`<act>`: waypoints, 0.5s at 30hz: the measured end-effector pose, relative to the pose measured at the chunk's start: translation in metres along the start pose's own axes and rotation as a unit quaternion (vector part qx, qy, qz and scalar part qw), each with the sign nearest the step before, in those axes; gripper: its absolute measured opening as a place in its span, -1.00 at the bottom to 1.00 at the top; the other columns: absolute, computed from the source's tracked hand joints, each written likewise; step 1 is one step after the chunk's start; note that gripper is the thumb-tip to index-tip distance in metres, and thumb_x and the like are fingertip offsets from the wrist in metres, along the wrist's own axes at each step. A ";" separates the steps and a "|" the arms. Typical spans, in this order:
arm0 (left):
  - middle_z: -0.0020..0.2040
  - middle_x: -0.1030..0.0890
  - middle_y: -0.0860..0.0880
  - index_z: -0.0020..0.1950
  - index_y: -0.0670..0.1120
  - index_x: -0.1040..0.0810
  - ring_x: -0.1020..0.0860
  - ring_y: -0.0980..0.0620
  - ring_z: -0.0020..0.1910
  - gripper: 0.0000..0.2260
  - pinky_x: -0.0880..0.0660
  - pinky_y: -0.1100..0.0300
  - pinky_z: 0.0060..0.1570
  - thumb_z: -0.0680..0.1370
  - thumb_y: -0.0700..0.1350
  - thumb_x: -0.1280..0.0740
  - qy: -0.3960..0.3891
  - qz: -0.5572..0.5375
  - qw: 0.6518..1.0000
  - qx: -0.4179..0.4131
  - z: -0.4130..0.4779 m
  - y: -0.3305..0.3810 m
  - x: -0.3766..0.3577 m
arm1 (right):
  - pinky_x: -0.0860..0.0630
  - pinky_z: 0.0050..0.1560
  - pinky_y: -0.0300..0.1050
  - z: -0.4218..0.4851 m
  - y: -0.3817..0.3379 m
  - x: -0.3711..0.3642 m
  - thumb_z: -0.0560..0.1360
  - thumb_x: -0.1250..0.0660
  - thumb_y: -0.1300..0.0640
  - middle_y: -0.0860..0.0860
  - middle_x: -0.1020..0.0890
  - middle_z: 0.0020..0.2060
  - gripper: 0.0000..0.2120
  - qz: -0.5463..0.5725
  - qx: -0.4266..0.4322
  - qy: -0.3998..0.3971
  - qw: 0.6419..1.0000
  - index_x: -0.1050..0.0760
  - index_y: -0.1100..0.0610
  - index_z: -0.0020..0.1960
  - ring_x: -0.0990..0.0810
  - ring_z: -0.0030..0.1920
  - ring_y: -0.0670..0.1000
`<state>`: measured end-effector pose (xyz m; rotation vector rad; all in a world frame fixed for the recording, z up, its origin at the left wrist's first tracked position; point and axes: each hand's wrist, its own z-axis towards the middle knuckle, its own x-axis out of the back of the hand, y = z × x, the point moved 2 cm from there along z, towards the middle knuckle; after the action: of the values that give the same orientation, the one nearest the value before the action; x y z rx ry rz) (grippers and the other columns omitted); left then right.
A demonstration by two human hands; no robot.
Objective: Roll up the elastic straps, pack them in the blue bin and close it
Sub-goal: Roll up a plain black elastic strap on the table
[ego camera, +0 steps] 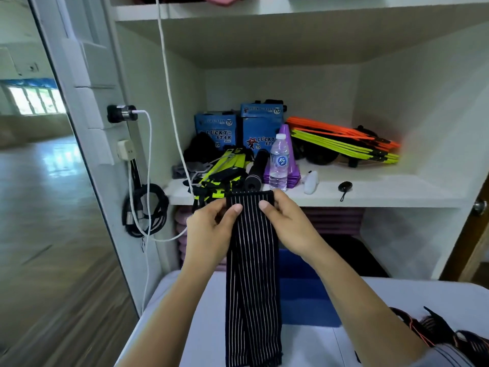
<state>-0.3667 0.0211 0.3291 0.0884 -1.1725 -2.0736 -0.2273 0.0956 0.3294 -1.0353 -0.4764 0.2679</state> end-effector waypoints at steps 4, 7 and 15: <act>-0.41 -0.56 -0.02 -0.26 -0.11 -0.53 -0.51 0.08 -0.41 -0.79 -0.39 0.24 -0.38 0.55 -0.07 -0.30 -0.002 0.050 0.999 0.018 0.019 -0.024 -0.001 | -0.49 0.19 0.17 0.027 0.017 -0.010 0.58 -0.21 0.09 0.10 -0.61 0.04 -0.82 -0.030 -0.019 -0.008 0.999 -0.42 0.14 0.14 -0.59 0.08 0.10; -0.51 -0.41 0.07 -0.38 -0.03 -0.40 -0.39 0.17 -0.50 -0.71 -0.28 0.38 -0.47 0.55 -0.13 -0.29 -0.018 0.079 0.996 0.041 0.029 -0.048 -0.006 | -0.47 0.22 0.16 0.043 0.043 -0.024 0.57 -0.23 0.09 0.08 -0.60 0.09 -0.77 -0.050 -0.053 -0.007 0.997 -0.41 0.14 0.19 -0.58 0.12 0.06; -0.47 -0.43 0.03 -0.33 -0.11 -0.43 -0.36 0.07 -0.45 -0.75 -0.27 0.24 -0.43 0.54 -0.09 -0.32 -0.003 0.080 0.996 0.045 0.084 -0.075 -0.007 | -0.48 -0.08 -0.20 0.100 0.052 -0.033 0.54 -0.29 0.17 -0.06 -0.59 -0.18 -0.94 -0.054 -0.025 0.048 0.997 -0.45 0.07 0.00 -0.56 -0.16 -0.10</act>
<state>-0.4370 0.1082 0.3183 0.0302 -1.2343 -1.8826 -0.3050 0.1831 0.3181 -1.0614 -0.4519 0.1094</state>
